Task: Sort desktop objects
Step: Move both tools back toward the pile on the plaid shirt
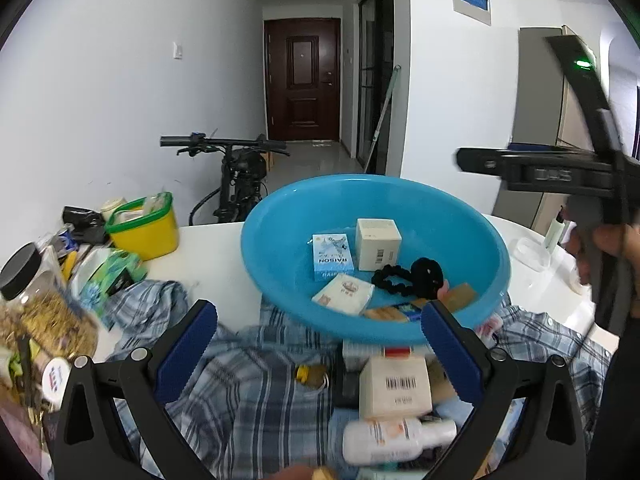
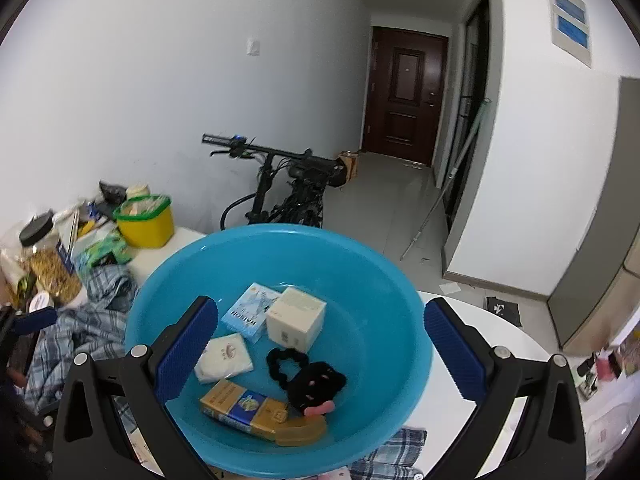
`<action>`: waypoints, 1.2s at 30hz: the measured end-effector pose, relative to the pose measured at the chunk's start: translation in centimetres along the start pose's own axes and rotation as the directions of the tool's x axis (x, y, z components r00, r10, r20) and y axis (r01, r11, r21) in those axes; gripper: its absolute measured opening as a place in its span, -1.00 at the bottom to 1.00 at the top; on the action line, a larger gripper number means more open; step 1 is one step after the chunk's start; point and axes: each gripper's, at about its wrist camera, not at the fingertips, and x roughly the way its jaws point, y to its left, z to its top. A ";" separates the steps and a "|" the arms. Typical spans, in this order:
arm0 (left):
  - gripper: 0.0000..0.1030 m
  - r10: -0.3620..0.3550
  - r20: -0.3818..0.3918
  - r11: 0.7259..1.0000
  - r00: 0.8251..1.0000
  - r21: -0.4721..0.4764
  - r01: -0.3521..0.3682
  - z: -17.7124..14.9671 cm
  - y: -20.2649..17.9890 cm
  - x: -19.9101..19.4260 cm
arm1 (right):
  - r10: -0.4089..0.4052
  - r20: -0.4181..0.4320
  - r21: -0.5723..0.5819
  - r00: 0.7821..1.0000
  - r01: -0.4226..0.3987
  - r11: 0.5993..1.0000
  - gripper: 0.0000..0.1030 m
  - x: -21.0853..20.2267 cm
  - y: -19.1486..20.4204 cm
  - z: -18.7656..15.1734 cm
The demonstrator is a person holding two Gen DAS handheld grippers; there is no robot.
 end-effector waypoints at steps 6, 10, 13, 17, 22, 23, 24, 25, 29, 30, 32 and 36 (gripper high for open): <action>1.00 0.012 0.062 1.000 0.998 -0.002 -0.012 -3.2 0.6 -4.7 | 0.055 0.022 -0.041 0.998 -0.054 0.998 1.00 -2.1 2.5 -1.0; 1.00 -0.001 0.059 0.999 0.998 -0.054 0.004 -4.5 2.1 -6.6 | -0.012 0.033 -0.074 0.999 0.014 0.997 0.99 -5.9 4.0 -3.5; 1.00 -0.009 0.055 0.996 0.998 -0.091 0.014 -5.4 2.7 -7.6 | -0.020 0.059 -0.051 0.998 0.023 0.998 0.99 -9.3 4.4 -6.0; 1.00 -0.011 0.067 0.997 0.998 -0.076 0.016 -6.3 2.0 -8.6 | -0.035 0.070 0.005 0.997 0.035 0.999 1.00 -12.4 4.8 -9.9; 1.00 0.000 0.061 0.999 0.998 -0.044 0.002 -7.6 0.1 -8.6 | -0.016 -0.023 0.077 1.000 0.018 0.997 1.00 -12.0 5.5 -15.4; 1.00 0.011 0.062 0.999 0.998 -0.043 -0.008 -8.0 -0.3 -8.5 | 0.006 -0.039 0.097 0.999 -0.002 0.995 1.00 -11.7 5.5 -16.5; 1.00 0.013 0.059 0.999 0.998 -0.036 -0.011 -8.3 -0.5 -8.4 | 0.020 -0.053 0.110 0.998 -0.014 0.994 0.99 -11.5 5.5 -17.5; 1.00 0.013 0.051 1.000 0.999 -0.024 -0.012 -8.6 -0.8 -8.2 | 0.022 -0.067 0.119 0.997 -0.014 0.993 1.00 -11.2 5.4 -18.3; 1.00 0.028 0.017 0.999 0.999 0.014 -0.028 -9.9 -1.7 -7.4 | 0.016 -0.122 0.141 0.992 0.002 0.990 0.99 -10.2 5.1 -20.6; 1.00 0.028 0.009 1.000 1.000 0.013 -0.028 -10.1 -1.8 -7.2 | 0.018 -0.131 0.151 0.991 0.002 0.988 1.00 -10.0 5.0 -21.0; 1.00 0.020 -0.006 1.000 1.000 0.008 -0.020 -10.4 -1.8 -6.8 | 0.022 -0.140 0.158 0.990 0.001 0.987 1.00 -9.8 4.9 -21.4; 1.00 0.018 -0.027 1.000 0.999 0.005 -0.018 -10.9 -1.7 -6.3 | 0.021 -0.136 0.149 0.991 -0.001 0.989 0.99 -9.9 5.3 -21.2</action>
